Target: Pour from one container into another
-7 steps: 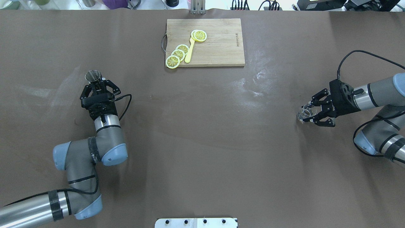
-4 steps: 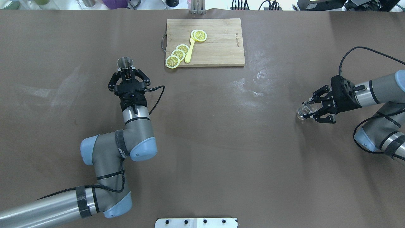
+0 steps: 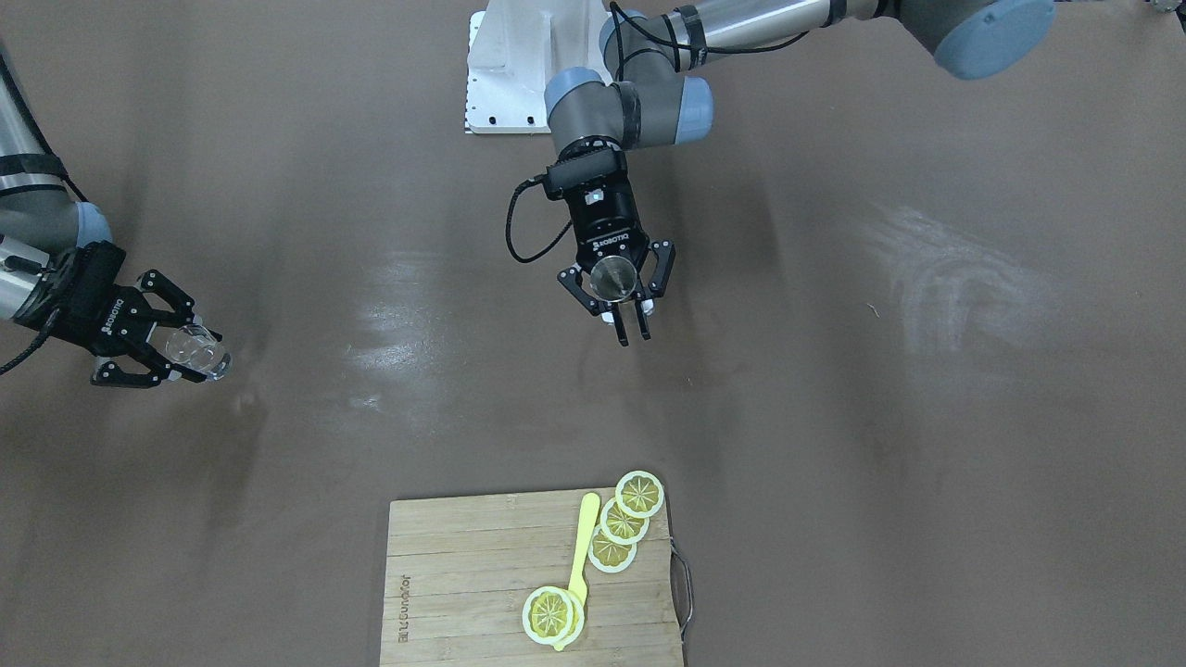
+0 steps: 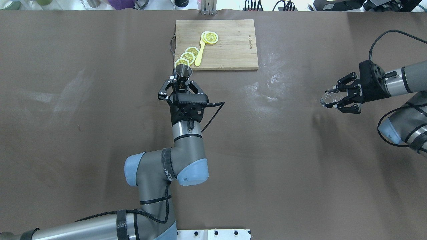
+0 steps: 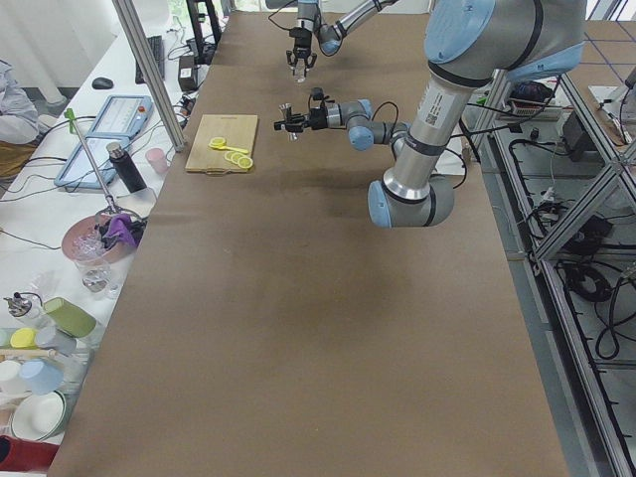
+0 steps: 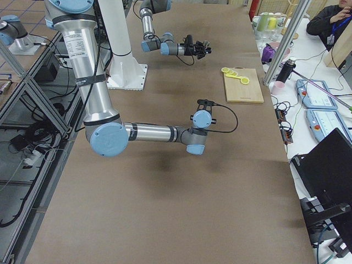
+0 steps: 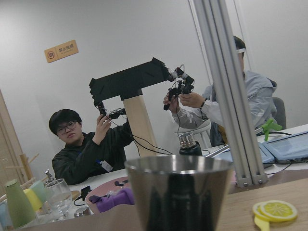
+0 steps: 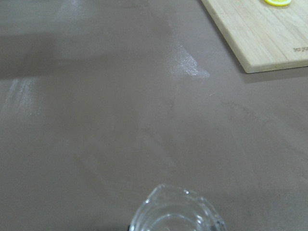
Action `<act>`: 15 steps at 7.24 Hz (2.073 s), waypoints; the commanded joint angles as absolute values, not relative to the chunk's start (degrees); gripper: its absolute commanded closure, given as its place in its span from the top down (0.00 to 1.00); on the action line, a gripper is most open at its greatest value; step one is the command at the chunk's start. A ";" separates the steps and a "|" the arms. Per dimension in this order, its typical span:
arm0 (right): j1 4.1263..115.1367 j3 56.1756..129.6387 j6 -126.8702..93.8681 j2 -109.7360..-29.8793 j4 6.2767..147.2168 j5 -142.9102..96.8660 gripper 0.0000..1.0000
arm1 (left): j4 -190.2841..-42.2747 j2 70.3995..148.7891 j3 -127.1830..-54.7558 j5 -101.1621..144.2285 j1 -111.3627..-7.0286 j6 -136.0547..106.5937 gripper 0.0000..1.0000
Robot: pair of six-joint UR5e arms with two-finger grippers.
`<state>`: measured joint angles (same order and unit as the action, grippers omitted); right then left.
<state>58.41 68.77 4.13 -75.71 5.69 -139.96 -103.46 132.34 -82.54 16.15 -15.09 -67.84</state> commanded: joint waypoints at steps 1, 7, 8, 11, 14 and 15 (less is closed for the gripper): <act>61.95 71.26 4.13 -72.44 12.26 -143.60 0.00 | -103.54 133.77 -82.44 16.08 -12.49 -65.04 0.00; 62.58 89.99 4.39 -66.55 41.56 -144.15 0.00 | -105.64 134.30 -78.93 16.44 -13.53 -65.04 0.00; 61.97 91.74 4.39 -66.19 43.40 -143.79 0.00 | -105.64 134.56 -78.84 16.52 -14.23 -64.95 0.00; 57.05 98.68 5.97 -63.55 56.99 -137.57 0.00 | -105.91 138.50 -74.72 17.14 -17.30 -64.25 0.00; 56.43 100.45 12.70 -57.76 70.87 -136.59 0.00 | -106.52 139.83 -73.83 18.72 -18.19 -58.64 0.00; 56.43 100.89 17.62 -55.66 77.10 -135.36 0.00 | -109.57 139.83 -73.65 20.29 -18.28 -58.36 0.00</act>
